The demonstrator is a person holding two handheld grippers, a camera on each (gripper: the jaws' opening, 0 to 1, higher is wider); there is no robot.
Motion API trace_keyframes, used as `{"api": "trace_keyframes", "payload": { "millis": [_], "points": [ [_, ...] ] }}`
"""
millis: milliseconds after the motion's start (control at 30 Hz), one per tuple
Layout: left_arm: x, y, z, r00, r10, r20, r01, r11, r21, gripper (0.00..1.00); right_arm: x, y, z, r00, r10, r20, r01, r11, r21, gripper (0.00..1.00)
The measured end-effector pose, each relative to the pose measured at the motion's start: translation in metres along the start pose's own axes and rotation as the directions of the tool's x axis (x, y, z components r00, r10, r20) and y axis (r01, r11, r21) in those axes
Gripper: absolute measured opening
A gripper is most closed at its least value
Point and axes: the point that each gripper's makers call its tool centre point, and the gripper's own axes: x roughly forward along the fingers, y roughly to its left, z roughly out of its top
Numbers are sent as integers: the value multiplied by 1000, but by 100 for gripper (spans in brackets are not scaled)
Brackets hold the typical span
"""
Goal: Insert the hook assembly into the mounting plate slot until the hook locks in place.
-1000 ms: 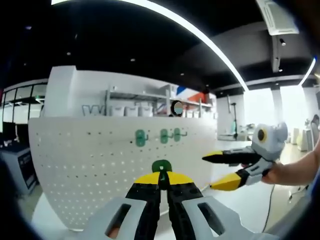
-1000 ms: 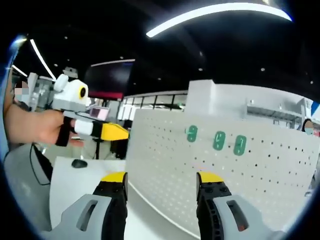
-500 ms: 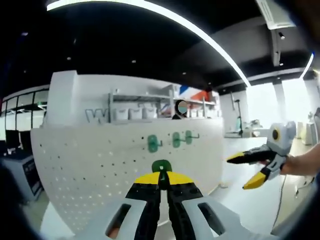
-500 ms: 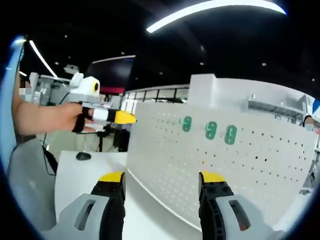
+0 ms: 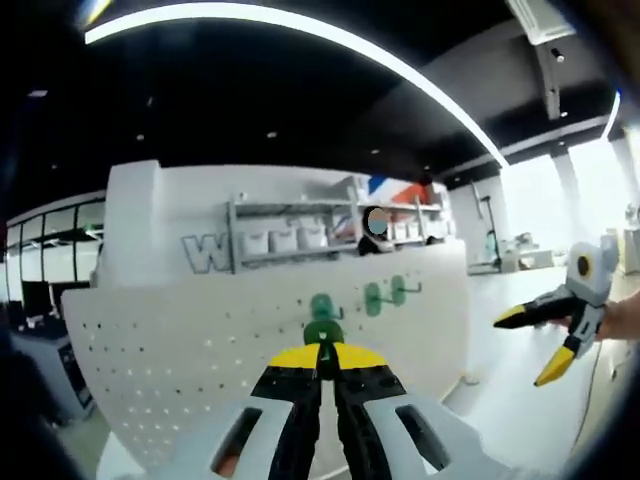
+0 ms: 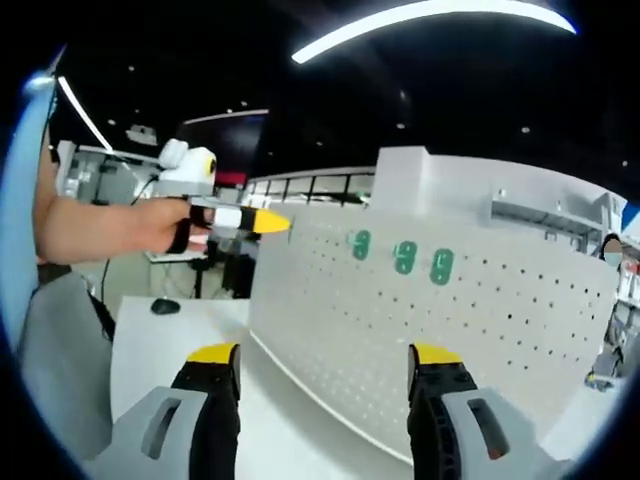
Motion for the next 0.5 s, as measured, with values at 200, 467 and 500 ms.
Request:
{"api": "trace_keyframes", "payload": {
  "millis": [200,467,500],
  "points": [
    [8,7,0,998,59,11,-59,998,-4,3,-4,-6,1,1000,-19,1,19,1000,-7,69],
    [20,17,3,990,138,27,-139,990,11,3,-5,-9,4,1000,-29,4,29,1000,-7,70],
    [23,17,4,989,147,30,-147,989,12,3,-5,-9,5,1000,-30,4,30,999,-10,70]
  ]
}}
